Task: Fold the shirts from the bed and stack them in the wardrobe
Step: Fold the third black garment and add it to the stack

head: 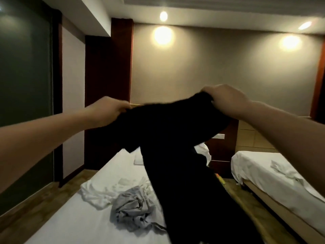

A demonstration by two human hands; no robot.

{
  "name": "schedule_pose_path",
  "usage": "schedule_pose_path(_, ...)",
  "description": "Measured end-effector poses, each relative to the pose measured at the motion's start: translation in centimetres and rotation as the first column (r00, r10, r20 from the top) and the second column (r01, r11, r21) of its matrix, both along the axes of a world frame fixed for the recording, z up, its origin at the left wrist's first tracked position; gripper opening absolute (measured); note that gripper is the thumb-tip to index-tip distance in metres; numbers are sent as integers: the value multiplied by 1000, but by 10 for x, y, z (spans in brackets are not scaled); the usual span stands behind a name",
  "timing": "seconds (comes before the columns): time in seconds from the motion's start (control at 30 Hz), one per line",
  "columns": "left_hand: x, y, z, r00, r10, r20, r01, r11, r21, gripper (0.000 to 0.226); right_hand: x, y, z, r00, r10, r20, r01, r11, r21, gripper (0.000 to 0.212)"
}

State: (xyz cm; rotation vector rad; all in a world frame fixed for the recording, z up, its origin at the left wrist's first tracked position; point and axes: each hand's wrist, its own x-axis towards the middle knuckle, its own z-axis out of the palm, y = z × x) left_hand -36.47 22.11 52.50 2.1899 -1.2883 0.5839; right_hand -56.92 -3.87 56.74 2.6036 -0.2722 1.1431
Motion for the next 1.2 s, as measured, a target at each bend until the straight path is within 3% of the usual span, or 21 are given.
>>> schedule_pose_path(0.07,0,2,0,1000,5,-19,-7,993,-121,23,-1,-2,-2,999,-15,-29,17,998,67,38)
schedule_pose_path(0.13,-1,6,-3,995,-57,-81,52,997,-63,20,-3,-1,-10,985,-41,-170,49,998,40,38)
schedule_pose_path(0.17,-2,7,-4,989,-93,-112,85,994,-67,19,-4,1,-9,990,-19,-141,31,996,88,37)
schedule_pose_path(0.23,-3,6,-4,977,-131,-170,109,985,-133,19,-10,7,-1,994,75,-81,-53,968,246,31)
schedule_pose_path(0.33,-4,6,-8,940,-163,-298,130,983,-128,19,-21,14,6,951,208,-230,-66,860,506,17)
schedule_pose_path(0.43,-5,5,-13,917,-182,-356,169,983,-66,18,-24,23,5,894,80,-440,87,935,345,26)
schedule_pose_path(0.5,-8,7,-16,908,-193,-372,197,980,-29,14,-21,21,3,912,12,-410,102,962,254,31)
schedule_pose_path(0.53,-13,9,-16,900,-201,-386,210,978,-19,32,-22,24,2,933,25,-358,77,960,268,33)
schedule_pose_path(0.6,-15,12,-13,925,-166,-343,185,982,24,72,-24,24,4,965,85,-249,-4,950,311,35)
schedule_pose_path(0.63,-15,12,-13,947,-129,-293,151,987,54,73,-24,24,5,974,98,-205,-30,950,311,36)
schedule_pose_path(0.77,-14,9,-5,997,-10,-80,8,1000,-23,26,-18,32,10,986,109,-129,-68,955,289,41)
schedule_pose_path(0.93,-12,10,-2,1000,26,-10,-27,996,-90,23,-13,37,10,992,83,-93,-56,964,261,41)
schedule_pose_path(1.07,-4,13,-2,998,59,-16,-61,994,-91,27,-14,38,8,982,152,-115,-97,917,387,52)
schedule_pose_path(1.17,0,13,-7,997,75,-36,-78,995,-68,28,-23,48,6,939,210,-274,-14,817,577,54)
schedule_pose_path(1.2,0,12,-10,996,73,-48,-76,996,-54,28,-25,51,5,910,215,-354,55,783,619,65)
